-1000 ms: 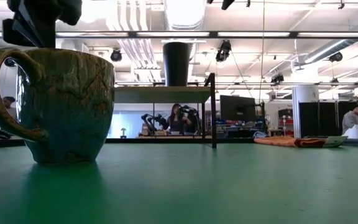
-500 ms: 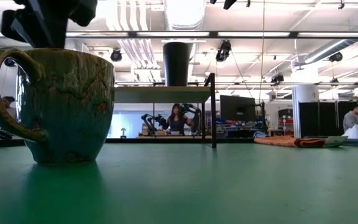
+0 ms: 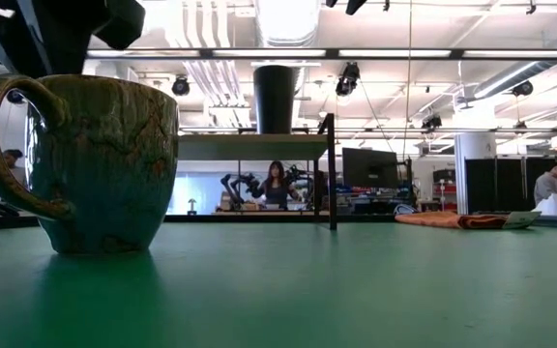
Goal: Stack small to large cups/mugs on shelf
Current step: Put the patterned brown mug on the shelf, then put the blue mug on the shelf
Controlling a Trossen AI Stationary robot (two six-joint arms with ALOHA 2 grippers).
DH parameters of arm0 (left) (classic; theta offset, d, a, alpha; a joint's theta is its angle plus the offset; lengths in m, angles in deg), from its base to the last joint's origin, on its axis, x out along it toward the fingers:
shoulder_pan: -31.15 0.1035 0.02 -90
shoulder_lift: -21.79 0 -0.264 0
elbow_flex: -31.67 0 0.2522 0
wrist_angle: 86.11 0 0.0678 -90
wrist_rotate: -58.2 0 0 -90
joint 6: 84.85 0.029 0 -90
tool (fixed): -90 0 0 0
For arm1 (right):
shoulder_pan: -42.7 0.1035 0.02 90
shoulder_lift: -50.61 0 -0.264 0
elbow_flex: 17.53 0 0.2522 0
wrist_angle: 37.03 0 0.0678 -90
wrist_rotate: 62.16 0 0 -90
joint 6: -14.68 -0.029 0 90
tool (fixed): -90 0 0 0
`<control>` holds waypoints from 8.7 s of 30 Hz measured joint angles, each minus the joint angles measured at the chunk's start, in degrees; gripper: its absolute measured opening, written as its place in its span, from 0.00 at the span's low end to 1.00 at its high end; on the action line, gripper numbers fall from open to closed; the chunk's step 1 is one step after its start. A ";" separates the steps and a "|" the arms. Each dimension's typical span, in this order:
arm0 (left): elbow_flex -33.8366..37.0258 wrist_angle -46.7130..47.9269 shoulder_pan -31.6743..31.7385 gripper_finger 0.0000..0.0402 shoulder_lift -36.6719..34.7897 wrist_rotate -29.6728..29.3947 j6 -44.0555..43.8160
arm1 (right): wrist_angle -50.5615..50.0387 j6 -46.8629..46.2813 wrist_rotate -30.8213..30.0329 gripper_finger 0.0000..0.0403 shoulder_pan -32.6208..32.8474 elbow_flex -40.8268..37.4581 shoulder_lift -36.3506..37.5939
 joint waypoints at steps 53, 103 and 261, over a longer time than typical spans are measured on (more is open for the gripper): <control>-7.25 11.98 12.73 0.04 -4.75 -5.15 10.01 | -0.01 -4.59 -5.78 0.39 -0.17 -7.19 10.69; -42.35 29.70 58.82 0.05 16.12 -0.39 29.45 | 0.76 -4.68 -9.93 0.34 -3.65 -34.73 32.26; 19.35 -18.93 -19.80 0.26 -26.23 -33.44 -6.01 | 31.00 29.83 45.97 0.20 -11.96 2.57 -26.87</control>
